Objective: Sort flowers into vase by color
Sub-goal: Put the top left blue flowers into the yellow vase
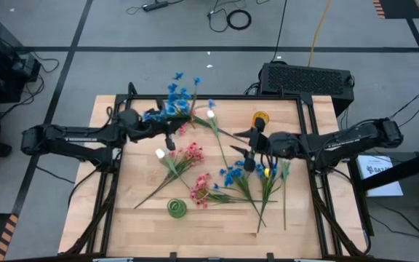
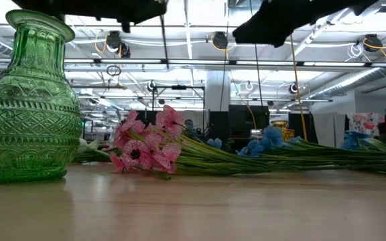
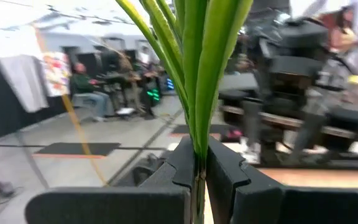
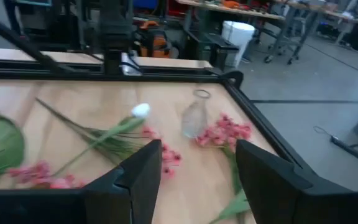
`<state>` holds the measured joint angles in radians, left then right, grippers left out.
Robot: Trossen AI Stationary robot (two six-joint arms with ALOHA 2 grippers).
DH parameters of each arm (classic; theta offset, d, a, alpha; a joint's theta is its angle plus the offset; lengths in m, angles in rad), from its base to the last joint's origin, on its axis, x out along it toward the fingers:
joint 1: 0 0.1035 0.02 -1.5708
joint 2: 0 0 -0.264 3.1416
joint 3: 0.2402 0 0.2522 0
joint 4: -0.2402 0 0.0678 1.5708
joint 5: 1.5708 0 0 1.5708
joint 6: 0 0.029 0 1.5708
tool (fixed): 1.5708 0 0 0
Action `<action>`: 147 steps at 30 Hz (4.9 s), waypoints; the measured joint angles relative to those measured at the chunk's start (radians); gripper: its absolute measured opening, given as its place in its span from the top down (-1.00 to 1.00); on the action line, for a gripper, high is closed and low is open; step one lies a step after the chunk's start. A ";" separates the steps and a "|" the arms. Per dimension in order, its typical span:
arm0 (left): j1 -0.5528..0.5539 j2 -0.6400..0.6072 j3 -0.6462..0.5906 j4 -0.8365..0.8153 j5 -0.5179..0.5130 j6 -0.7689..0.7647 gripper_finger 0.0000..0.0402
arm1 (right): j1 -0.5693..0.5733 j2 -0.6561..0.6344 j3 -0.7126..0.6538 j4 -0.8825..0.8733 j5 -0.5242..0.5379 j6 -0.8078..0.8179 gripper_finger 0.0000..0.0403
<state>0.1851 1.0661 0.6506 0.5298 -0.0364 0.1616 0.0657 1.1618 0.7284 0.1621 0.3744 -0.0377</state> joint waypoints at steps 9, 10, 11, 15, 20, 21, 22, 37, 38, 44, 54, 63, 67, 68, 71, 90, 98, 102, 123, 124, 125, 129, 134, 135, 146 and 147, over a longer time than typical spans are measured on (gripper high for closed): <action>0.035 0.175 0.136 -0.046 0.117 0.001 0.89 | -0.120 0.000 0.000 0.018 -0.046 -0.010 0.02; 0.037 0.195 0.149 -0.051 0.137 0.001 0.89 | -0.128 0.000 0.000 0.053 -0.065 -0.008 0.01; 0.038 0.215 0.161 -0.054 0.160 0.001 0.89 | -0.132 0.000 0.000 0.094 -0.096 -0.014 0.01; 0.037 0.274 0.213 -0.066 0.232 0.008 0.89 | -0.149 -0.001 0.000 0.223 -0.203 -0.027 -0.01; 0.038 0.316 0.253 -0.101 0.297 0.039 0.89 | -0.172 -0.001 0.000 0.293 -0.294 -0.027 -0.18; 0.038 0.321 0.254 -0.101 0.299 0.049 0.89 | -0.175 -0.001 0.000 0.300 -0.316 -0.027 -0.23; 0.037 0.325 0.255 -0.097 0.300 0.056 0.89 | -0.178 -0.001 0.000 0.306 -0.336 -0.027 -0.27; 0.035 0.367 0.256 -0.045 0.304 0.084 0.89 | -0.182 0.121 0.000 0.472 -0.381 -0.054 -0.41; 0.035 0.367 0.256 -0.052 0.305 0.085 0.89 | -0.182 0.130 0.000 0.485 -0.381 -0.056 -0.41; 0.036 0.318 0.255 -0.181 0.272 0.143 0.89 | -0.182 0.147 0.000 0.515 -0.381 -0.056 -0.40; 0.276 0.050 0.256 -0.387 0.358 -0.023 0.89 | -0.182 0.140 0.000 0.473 -0.376 -0.029 -0.40; 0.468 -0.093 0.256 -0.413 0.437 -0.062 0.89 | -0.182 0.140 0.000 0.456 -0.376 -0.028 -0.40; 0.515 -0.151 0.255 -0.507 0.480 -0.101 0.89 | -0.182 0.140 0.000 0.435 -0.375 -0.027 -0.40; 0.518 -0.167 0.254 -0.519 0.490 -0.102 0.89 | -0.182 0.140 0.000 0.428 -0.375 -0.027 -0.40; 0.494 -0.197 0.228 -0.465 0.534 -0.130 0.89 | -0.182 0.140 0.000 0.409 -0.375 -0.027 -0.40; 0.254 -0.023 0.178 -0.239 0.581 -0.074 0.89 | -0.310 0.337 0.374 0.455 -0.590 0.040 -0.44; 0.244 -0.017 0.178 -0.239 0.579 -0.067 0.89 | -0.306 0.529 0.641 0.335 -0.719 0.025 -0.47; 0.244 -0.017 0.178 -0.243 0.576 -0.037 0.89 | -0.300 0.584 0.687 0.329 -0.724 0.042 -0.47; 0.247 -0.016 0.179 -0.321 0.556 -0.066 0.80 | -0.299 0.616 0.722 0.305 -0.713 0.080 0.94; 0.247 -0.017 0.179 -0.327 0.566 -0.075 0.73 | -0.299 0.616 0.722 0.301 -0.713 0.085 0.94; 0.247 -0.019 0.179 -0.335 0.574 -0.080 0.65 | -0.299 0.616 0.722 0.294 -0.713 0.090 0.94; 0.246 -0.029 0.180 -0.364 0.552 -0.133 0.26 | -0.299 0.595 0.721 0.254 -0.713 0.102 0.98; 0.247 -0.061 0.180 -0.394 0.534 -0.169 -0.19 | -0.300 0.520 0.722 0.157 -0.691 0.087 0.99; 0.246 -0.071 0.180 -0.403 0.533 -0.178 -0.25 | -0.300 0.502 0.722 0.125 -0.687 0.081 0.99; 0.221 -0.194 0.180 -0.550 0.529 -0.181 -0.38 | -0.247 0.321 0.658 -0.011 -0.675 0.078 1.00; 0.212 -0.200 0.180 -0.560 0.529 -0.181 -0.38 | -0.235 0.304 0.640 -0.010 -0.655 0.078 1.00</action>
<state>0.3974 0.8664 0.8303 -0.0302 0.4921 -0.0195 -0.1689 1.4658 1.3684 0.1521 -0.2809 0.0399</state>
